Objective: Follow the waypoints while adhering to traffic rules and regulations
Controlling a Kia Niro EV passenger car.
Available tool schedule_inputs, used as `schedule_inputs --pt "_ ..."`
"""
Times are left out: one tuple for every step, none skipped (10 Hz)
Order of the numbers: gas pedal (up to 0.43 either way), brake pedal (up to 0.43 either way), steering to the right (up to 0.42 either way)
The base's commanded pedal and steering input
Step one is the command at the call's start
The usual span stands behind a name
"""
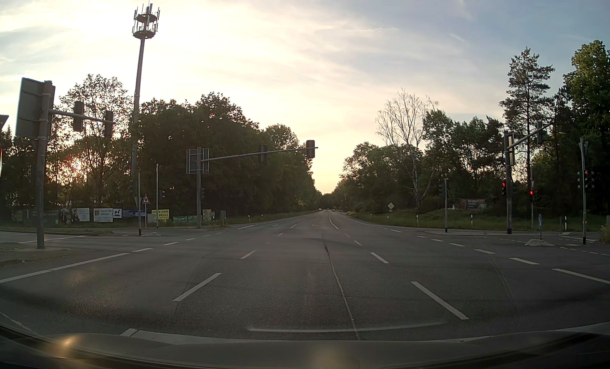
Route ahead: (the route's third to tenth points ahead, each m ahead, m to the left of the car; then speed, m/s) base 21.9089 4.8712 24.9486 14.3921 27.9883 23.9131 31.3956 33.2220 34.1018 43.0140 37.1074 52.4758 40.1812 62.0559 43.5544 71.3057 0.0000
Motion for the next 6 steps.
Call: schedule_inputs --pt "0.000 0.384 0.001" --pt "0.000 0.384 0.001" --pt "0.000 0.384 0.001" --pt "0.000 0.384 0.001" --pt "0.000 0.378 0.001" --pt "0.000 0.384 0.001"
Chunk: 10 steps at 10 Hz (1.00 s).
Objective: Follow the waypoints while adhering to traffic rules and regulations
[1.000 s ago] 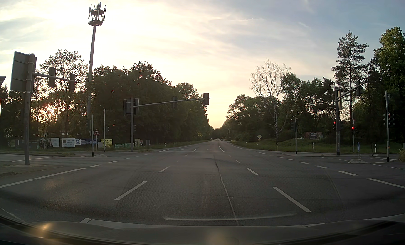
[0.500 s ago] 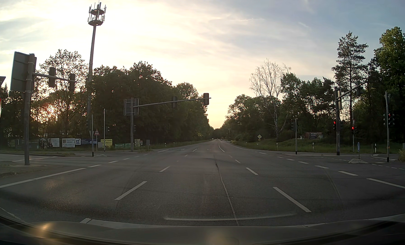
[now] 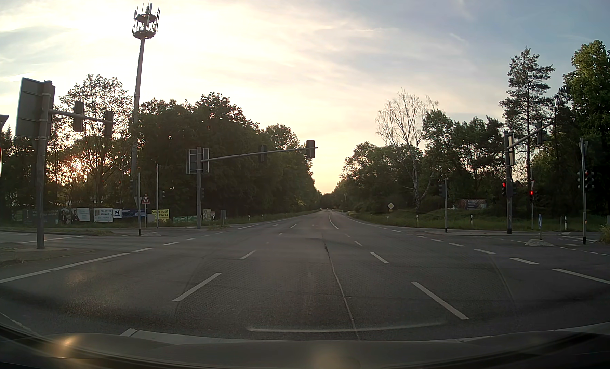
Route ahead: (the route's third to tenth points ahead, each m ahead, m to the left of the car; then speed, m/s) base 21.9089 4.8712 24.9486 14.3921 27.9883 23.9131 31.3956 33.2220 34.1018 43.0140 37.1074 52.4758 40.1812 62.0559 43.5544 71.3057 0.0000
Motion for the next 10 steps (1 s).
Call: schedule_inputs --pt "0.000 0.378 0.001" --pt "0.000 0.378 0.001" --pt "0.000 0.378 0.001" --pt "0.000 0.378 0.001" --pt "0.000 0.378 0.001" --pt "0.000 0.378 0.001" --pt "0.000 0.378 0.001" --pt "0.000 0.378 0.001" --pt "0.000 0.378 0.001" --pt "0.000 0.384 0.001"
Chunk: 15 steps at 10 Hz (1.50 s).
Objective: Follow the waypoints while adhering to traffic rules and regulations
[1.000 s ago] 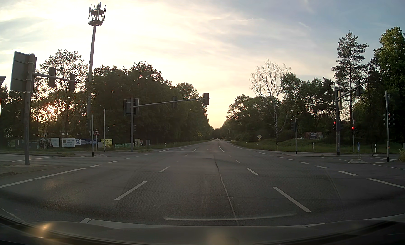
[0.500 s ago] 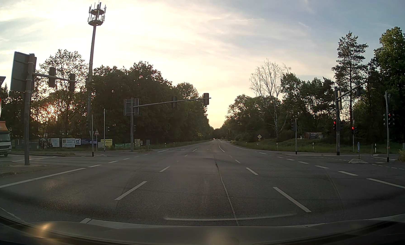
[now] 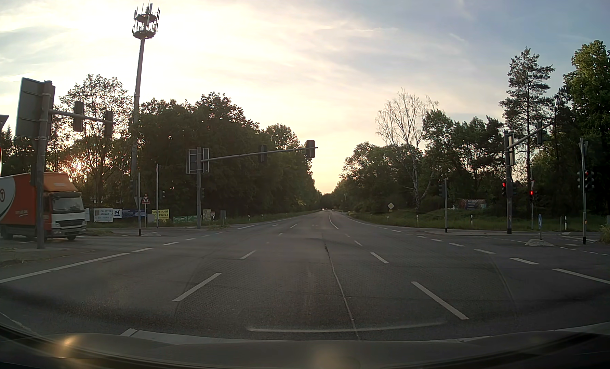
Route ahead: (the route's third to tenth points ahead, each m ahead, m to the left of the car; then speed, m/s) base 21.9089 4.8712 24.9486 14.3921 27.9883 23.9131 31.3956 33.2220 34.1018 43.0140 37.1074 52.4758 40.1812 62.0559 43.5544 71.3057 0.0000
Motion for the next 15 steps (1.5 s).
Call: schedule_inputs --pt "0.000 0.378 0.001" --pt "0.000 0.378 0.001" --pt "0.000 0.378 0.001" --pt "0.000 0.378 0.001" --pt "0.000 0.378 0.001" --pt "0.000 0.378 0.001" --pt "0.000 0.378 0.001" --pt "0.000 0.384 0.001" --pt "0.000 0.378 0.001" --pt "0.000 0.378 0.001" --pt "0.000 0.311 0.001" --pt "0.000 0.159 0.001" --pt "0.000 0.000 0.000" --pt "0.000 0.000 0.001" --pt "0.000 0.000 0.001"
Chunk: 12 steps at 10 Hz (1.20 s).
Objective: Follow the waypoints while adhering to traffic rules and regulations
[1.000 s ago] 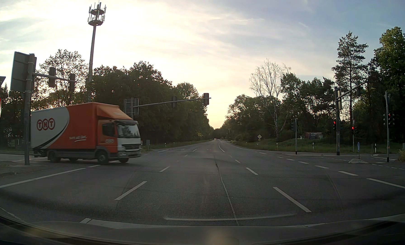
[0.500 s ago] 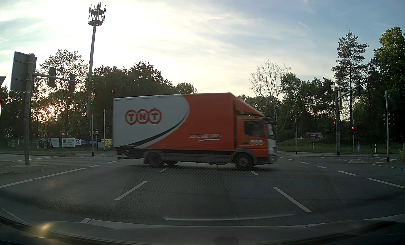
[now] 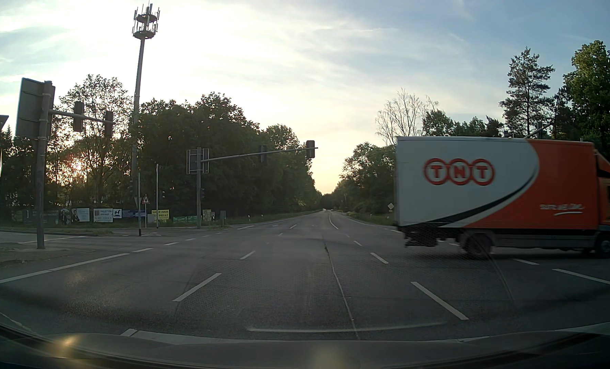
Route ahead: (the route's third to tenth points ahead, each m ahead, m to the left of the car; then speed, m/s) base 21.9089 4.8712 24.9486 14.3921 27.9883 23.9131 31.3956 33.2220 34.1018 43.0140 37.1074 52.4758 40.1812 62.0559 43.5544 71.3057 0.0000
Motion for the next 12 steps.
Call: schedule_inputs --pt "0.000 0.000 0.001" --pt "0.000 0.000 0.001" --pt "0.209 0.000 0.001" --pt "0.260 0.000 0.001" --pt "0.260 0.000 0.001" --pt "0.260 0.000 0.001" --pt "0.268 0.000 0.001" --pt "0.319 0.000 0.001" --pt "0.339 0.000 0.001" --pt "0.339 0.000 0.001" --pt "0.339 0.000 0.001" --pt "0.339 0.000 0.001"
